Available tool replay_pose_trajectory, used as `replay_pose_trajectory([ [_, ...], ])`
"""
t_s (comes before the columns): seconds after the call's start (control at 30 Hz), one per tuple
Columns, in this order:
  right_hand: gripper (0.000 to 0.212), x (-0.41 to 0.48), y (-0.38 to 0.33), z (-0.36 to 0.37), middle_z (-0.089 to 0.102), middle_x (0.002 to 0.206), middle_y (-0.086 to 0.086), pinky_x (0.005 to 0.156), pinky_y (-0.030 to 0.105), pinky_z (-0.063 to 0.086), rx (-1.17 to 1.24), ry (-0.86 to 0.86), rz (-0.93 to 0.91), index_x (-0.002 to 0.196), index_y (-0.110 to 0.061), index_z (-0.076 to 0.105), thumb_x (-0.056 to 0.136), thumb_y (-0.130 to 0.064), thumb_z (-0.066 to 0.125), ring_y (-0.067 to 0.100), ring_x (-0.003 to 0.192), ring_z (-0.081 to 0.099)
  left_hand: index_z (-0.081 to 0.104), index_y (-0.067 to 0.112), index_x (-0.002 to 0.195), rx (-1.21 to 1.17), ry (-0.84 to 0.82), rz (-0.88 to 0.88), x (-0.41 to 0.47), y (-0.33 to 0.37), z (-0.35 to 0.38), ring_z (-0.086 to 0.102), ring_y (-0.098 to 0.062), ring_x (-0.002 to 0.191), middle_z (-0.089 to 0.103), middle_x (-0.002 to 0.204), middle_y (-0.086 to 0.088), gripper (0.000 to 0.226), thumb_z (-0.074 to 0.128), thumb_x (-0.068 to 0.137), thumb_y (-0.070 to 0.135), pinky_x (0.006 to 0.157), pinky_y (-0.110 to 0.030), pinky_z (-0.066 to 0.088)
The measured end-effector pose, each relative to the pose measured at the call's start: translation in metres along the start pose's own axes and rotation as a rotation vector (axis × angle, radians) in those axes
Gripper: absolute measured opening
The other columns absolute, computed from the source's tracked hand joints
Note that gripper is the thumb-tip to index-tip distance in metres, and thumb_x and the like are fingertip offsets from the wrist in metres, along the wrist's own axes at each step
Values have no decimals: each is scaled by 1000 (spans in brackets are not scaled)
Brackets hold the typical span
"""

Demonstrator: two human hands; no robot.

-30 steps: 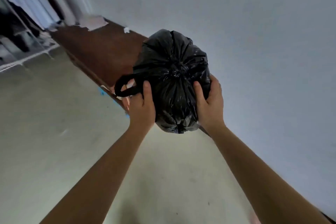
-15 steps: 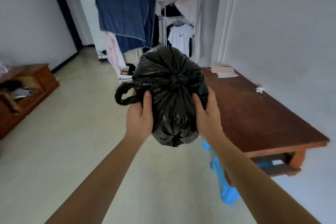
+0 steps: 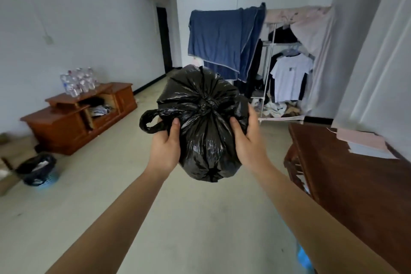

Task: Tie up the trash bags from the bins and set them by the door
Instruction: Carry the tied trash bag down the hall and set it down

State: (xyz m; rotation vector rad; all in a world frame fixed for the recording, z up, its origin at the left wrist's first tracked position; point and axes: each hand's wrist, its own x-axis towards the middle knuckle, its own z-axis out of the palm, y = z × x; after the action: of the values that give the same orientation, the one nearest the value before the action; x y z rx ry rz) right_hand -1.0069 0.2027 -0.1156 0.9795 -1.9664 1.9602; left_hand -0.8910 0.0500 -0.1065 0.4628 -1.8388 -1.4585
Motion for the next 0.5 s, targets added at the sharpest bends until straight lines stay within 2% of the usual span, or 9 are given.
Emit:
replay_pose_trajectory([
  [0.07,56,39,25,11,48,148,-13,119,33,32,20,-45,29,153,-28,31,102,-29,54,1,137,43,58,32,109,8,49,3,34,-13,7,58,-14,114,63,109,17,17,43,105,38,98,-30,42],
  [0.2,57,108,66,51,44,149,-16,116,22,29,84,-133,2,154,-29,28,103,-27,53,-4,138,39,55,26,127,32,163,93,110,-41,4,57,-9,119,63,121,15,25,47,105,34,106,-33,42],
  [0.33,61,167,119,112,34,158,-16,120,26,24,106,-171,-8,158,-33,18,105,-33,48,-3,144,30,56,20,129,11,228,85,187,-83,-4,58,-2,115,64,120,13,29,50,103,33,103,-29,43],
  [0.4,58,205,147,155,35,158,-16,122,31,24,115,-158,-32,158,-33,20,106,-32,46,-2,145,30,56,24,126,27,263,102,237,-104,-12,57,3,111,62,118,16,25,50,103,32,102,-25,43],
  [0.5,49,264,183,216,46,150,-14,121,42,29,85,-184,-54,155,-32,31,107,-34,43,7,142,38,53,34,118,15,274,159,314,-127,-28,54,17,105,59,116,22,18,51,103,24,91,-6,41],
])
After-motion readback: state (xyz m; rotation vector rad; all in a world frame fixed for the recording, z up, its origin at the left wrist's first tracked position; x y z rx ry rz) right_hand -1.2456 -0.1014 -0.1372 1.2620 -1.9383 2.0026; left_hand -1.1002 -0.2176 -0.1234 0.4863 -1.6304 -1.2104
